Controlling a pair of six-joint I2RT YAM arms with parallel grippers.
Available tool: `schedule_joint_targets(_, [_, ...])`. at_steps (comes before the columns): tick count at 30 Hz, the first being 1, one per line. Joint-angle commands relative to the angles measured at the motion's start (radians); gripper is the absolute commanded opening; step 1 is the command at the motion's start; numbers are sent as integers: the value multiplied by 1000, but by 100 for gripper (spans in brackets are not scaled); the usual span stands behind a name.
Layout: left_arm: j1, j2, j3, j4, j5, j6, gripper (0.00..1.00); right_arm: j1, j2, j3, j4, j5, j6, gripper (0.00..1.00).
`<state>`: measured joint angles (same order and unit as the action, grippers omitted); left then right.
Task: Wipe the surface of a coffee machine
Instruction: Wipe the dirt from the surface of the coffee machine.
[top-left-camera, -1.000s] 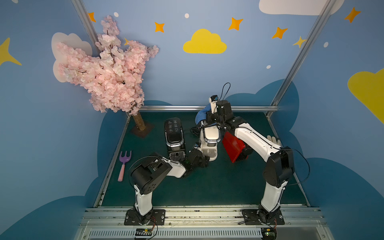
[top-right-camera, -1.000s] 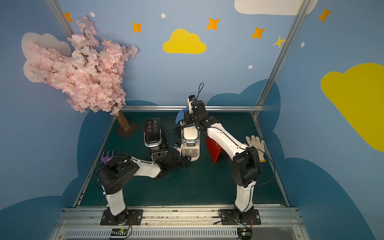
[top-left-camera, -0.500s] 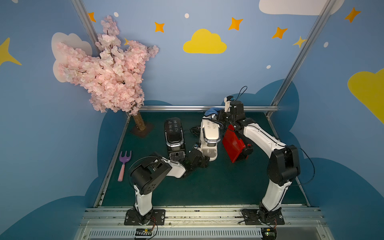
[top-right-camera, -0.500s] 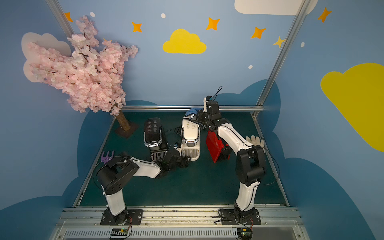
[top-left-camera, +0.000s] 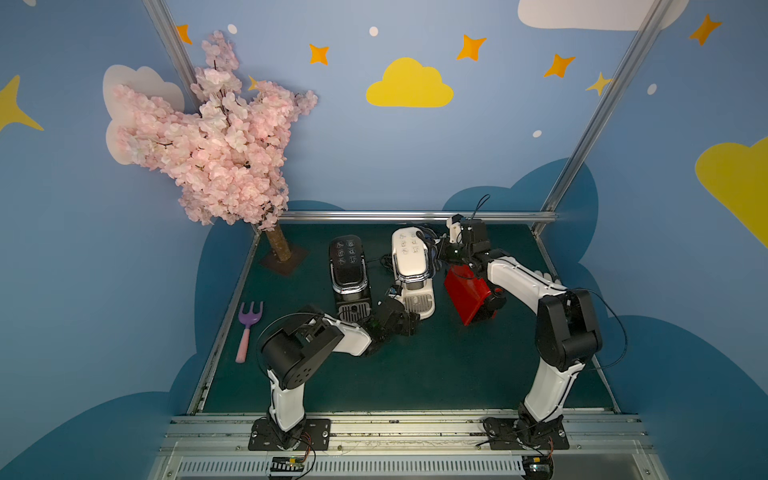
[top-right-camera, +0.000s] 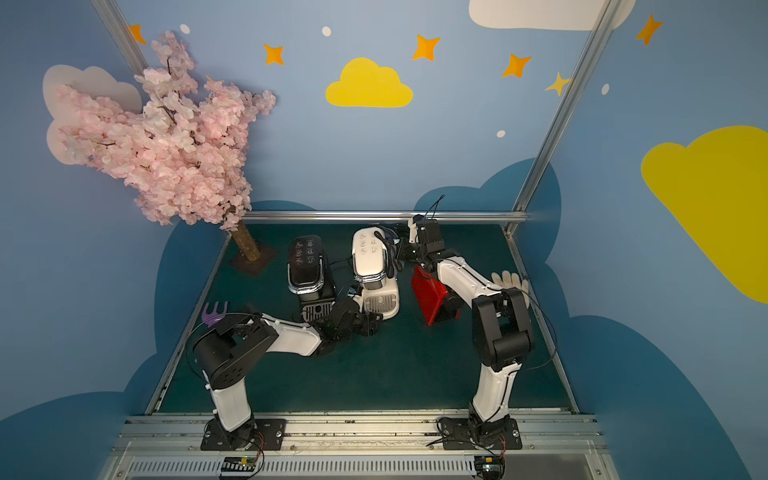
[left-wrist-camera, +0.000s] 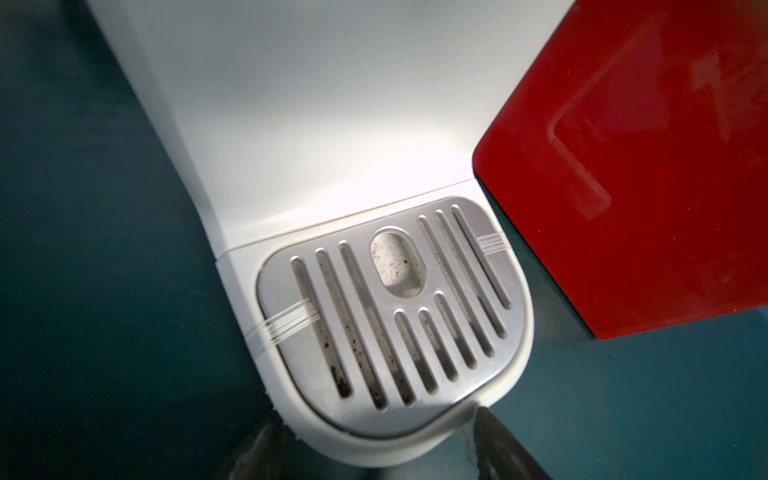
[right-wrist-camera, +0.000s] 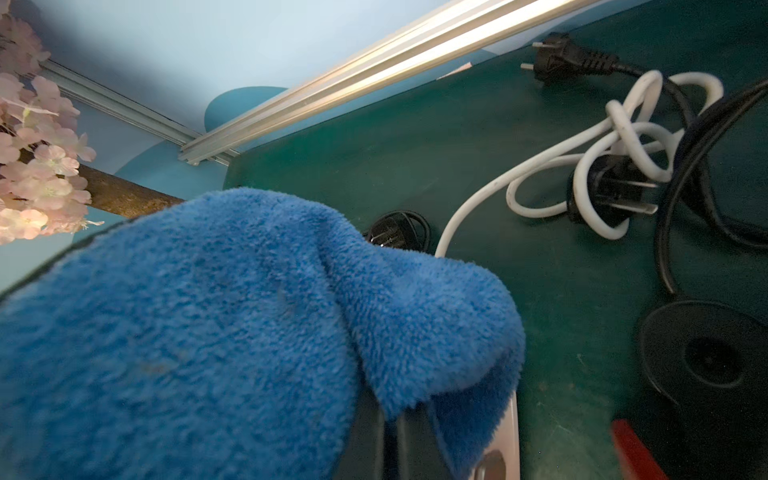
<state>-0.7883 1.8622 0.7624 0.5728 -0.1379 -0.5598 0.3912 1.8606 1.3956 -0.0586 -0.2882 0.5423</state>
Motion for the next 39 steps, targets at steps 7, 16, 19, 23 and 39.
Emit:
schedule_joint_targets(7, [-9,18,20,-16,49,-8,72,51,3,-40,-160,44,-52,0])
schedule_joint_targets(16, [-9,13,40,-39,55,6,72,116,2,-36,-239,139,-112,1])
schedule_joint_targets(19, [-9,18,43,-40,56,6,72,127,19,-44,-246,146,-117,1])
schedule_joint_targets(23, [-9,20,44,-41,63,4,72,130,47,-49,-254,144,-125,1])
schedule_joint_targets(39, [-9,15,36,-37,64,-1,72,161,92,-20,-337,218,-170,1])
